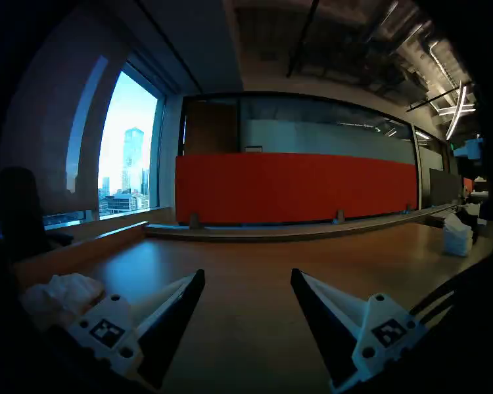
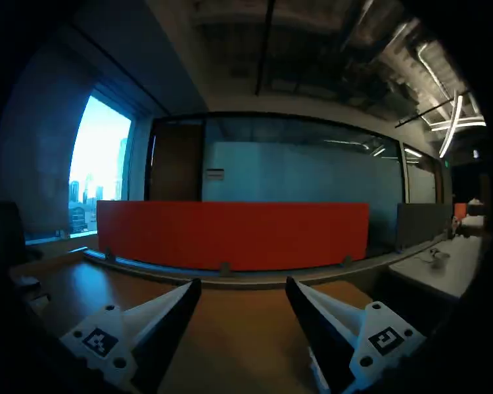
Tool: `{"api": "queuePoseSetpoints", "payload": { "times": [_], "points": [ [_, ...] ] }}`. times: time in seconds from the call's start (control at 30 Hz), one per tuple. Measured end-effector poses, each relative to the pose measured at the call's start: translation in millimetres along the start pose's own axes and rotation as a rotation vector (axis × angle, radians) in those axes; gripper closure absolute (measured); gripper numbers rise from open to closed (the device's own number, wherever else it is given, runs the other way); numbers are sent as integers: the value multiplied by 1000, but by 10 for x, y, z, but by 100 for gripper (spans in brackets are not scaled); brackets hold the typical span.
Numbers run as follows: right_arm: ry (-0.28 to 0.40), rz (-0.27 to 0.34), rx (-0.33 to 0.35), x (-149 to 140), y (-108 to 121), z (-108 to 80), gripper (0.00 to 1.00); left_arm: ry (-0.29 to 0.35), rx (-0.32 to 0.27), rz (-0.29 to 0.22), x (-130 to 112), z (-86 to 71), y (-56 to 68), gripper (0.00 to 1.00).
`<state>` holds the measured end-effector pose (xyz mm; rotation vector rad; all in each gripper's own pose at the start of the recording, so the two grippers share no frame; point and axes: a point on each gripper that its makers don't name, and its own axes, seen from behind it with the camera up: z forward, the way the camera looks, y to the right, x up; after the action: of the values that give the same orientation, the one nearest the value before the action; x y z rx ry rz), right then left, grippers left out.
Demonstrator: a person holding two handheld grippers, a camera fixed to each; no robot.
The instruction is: Fold towel
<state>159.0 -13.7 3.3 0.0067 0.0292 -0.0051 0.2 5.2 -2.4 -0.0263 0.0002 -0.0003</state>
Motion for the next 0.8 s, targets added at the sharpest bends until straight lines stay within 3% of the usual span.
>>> {"api": "queuePoseSetpoints", "payload": {
  "times": [0.33,0.8],
  "points": [
    [38,75,-13,-285,142,-76,1,0,0,0,-2,-1,3,3],
    [5,53,-39,-925,284,-88,1,0,0,0,-5,-3,6,3]
  ]
}}
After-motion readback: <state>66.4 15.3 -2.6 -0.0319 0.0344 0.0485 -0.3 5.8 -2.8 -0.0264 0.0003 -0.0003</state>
